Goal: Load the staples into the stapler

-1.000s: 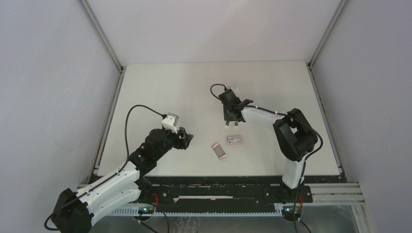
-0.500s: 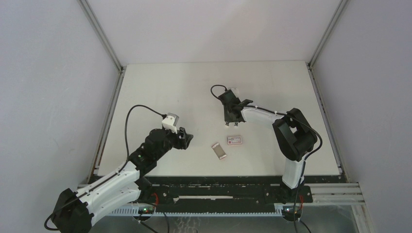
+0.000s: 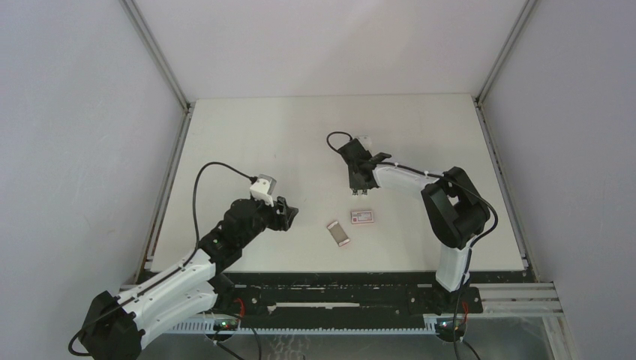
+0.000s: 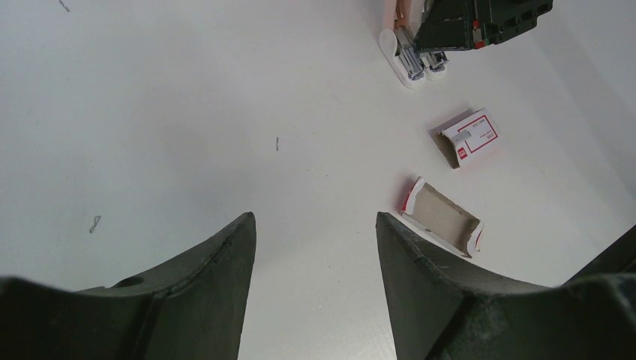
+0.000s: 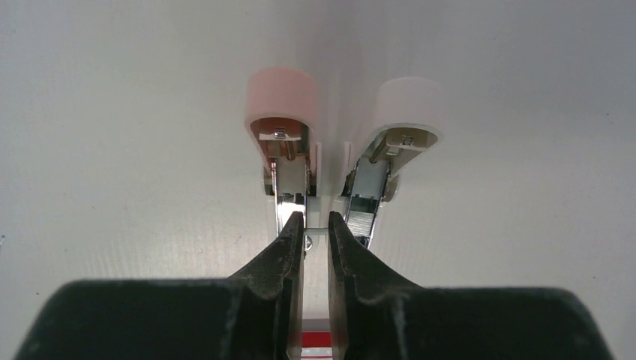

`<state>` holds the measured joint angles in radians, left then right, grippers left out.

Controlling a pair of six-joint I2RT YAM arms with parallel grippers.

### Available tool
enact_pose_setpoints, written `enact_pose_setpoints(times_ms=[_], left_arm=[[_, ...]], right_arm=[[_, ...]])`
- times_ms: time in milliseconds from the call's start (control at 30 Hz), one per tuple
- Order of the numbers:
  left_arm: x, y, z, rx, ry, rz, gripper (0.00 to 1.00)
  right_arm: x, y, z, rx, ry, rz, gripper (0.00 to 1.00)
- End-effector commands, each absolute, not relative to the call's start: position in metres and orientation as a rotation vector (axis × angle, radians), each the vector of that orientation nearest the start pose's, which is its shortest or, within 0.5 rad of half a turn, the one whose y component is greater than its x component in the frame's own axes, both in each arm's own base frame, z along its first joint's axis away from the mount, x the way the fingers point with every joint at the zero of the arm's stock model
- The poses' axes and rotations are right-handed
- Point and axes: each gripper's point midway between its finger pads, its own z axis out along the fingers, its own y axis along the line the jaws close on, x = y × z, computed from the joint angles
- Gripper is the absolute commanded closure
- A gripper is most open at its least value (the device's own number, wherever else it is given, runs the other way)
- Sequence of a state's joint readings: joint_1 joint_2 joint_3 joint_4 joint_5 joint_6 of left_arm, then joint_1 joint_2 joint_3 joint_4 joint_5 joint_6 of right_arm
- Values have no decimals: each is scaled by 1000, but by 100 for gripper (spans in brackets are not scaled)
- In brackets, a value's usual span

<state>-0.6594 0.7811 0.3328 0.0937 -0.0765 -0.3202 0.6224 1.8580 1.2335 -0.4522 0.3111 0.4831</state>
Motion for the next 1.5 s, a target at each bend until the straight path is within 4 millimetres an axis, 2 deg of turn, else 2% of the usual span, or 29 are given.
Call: enact_pose_setpoints(times_ms=[0,167,433,1067,1467], left_arm=[[240,-183,129,292,1920,-567,36],[240,-183,130,290,1917,-568,36],[240,-183,130,290,1916,-570,36],[240,-183,129,290,1918,-572,36],[240,-183,130,289,1917,-571,36]], right_arm=[[368,210,68,-60,2494,2,89],[367,211,74,-61,2491,28,89],[365,229,81,-91,2482,130,89],[364,232,59,-138,2541,113,90],[363,228,57,-139,2550,92,90]])
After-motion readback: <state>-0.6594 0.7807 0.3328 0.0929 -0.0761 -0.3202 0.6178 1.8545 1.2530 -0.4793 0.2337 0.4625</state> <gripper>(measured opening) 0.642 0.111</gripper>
